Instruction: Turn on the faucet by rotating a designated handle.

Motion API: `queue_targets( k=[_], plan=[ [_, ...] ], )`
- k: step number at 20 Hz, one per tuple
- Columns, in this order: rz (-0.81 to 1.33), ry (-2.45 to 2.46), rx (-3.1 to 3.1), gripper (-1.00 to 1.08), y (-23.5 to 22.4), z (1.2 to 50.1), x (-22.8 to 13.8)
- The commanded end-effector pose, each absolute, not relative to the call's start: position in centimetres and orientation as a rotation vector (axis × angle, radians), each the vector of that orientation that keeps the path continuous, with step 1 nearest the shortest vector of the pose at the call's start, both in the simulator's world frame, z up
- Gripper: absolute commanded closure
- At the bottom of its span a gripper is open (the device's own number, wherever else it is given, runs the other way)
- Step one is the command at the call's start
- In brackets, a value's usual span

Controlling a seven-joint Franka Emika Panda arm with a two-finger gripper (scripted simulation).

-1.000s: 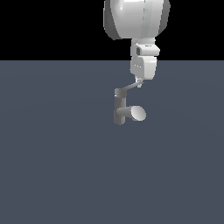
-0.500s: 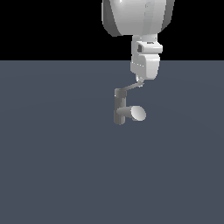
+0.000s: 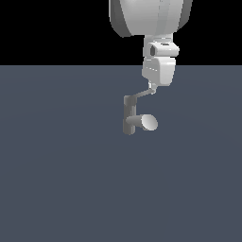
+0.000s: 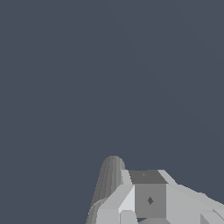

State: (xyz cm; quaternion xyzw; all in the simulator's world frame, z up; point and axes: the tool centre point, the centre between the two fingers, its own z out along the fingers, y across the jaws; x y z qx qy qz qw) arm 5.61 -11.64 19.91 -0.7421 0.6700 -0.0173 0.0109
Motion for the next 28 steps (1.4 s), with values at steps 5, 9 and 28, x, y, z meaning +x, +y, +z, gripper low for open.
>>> queue_targets(
  k=[5,9,28],
  plan=[
    [-0.021,2.094,-2.329,1.08,-10.2,18.9,3.2],
    [-0.014,2.099,-2.329,1.08,-9.6,18.7,1.9],
    [-0.011,2.109,-2.323,1.08,-3.6,18.5,-1.1]
  ],
)
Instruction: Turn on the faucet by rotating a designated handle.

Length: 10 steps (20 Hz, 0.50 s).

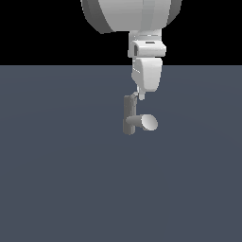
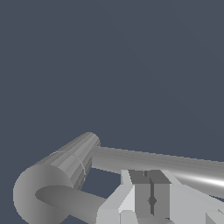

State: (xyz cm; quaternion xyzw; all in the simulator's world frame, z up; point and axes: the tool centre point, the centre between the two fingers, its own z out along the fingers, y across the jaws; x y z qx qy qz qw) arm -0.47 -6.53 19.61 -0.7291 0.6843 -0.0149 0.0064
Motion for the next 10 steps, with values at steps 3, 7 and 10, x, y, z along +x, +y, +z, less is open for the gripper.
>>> queue_targets(
  k=[3,7,10],
  plan=[
    [-0.001,2.109,-2.328,1.08,-1.7,18.2,-1.7],
    [-0.041,2.146,-2.278,1.08,-3.8,19.4,-0.4],
    [-0.033,2.139,-2.288,1.08,-2.2,19.2,0.2]
  ],
)
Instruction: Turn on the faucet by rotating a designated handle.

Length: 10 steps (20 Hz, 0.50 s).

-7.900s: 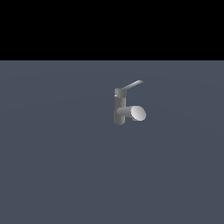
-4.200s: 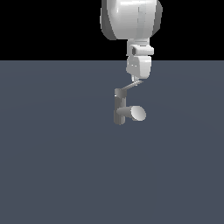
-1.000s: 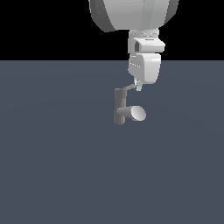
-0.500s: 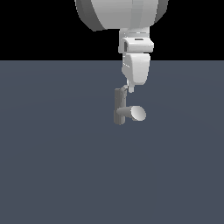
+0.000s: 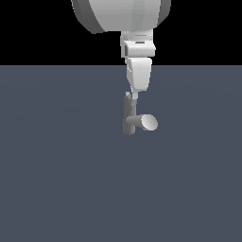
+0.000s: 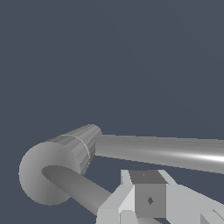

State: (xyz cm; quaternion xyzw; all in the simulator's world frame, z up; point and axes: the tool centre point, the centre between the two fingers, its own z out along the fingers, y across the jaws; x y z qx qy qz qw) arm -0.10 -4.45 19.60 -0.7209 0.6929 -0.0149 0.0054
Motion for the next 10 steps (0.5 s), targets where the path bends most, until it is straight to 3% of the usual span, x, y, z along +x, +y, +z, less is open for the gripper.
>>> queue_targets(
  k=[1,10],
  plan=[
    [-0.030,2.136,-2.291,1.08,-1.7,19.1,0.4],
    [-0.007,2.116,-2.320,1.08,2.8,18.4,2.0]
  ],
)
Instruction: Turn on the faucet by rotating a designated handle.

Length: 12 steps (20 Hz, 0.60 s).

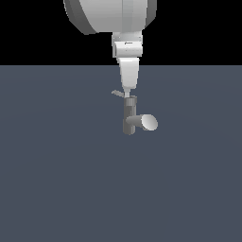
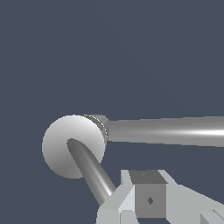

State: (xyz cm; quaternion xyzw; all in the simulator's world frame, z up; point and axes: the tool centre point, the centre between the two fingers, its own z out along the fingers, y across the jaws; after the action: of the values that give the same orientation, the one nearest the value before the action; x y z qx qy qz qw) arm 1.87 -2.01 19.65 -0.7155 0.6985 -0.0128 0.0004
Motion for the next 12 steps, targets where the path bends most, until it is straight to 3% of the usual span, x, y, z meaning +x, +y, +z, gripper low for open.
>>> queue_targets(
  k=[1,3,4,12],
  plan=[
    [-0.005,2.113,-2.323,1.08,3.3,18.3,2.2],
    [-0.002,2.111,-2.326,1.08,3.8,18.3,2.4],
    [-0.043,2.197,-2.244,1.08,-1.3,19.6,2.6],
    [-0.030,2.170,-2.271,1.08,0.6,19.2,4.8]
  ],
)
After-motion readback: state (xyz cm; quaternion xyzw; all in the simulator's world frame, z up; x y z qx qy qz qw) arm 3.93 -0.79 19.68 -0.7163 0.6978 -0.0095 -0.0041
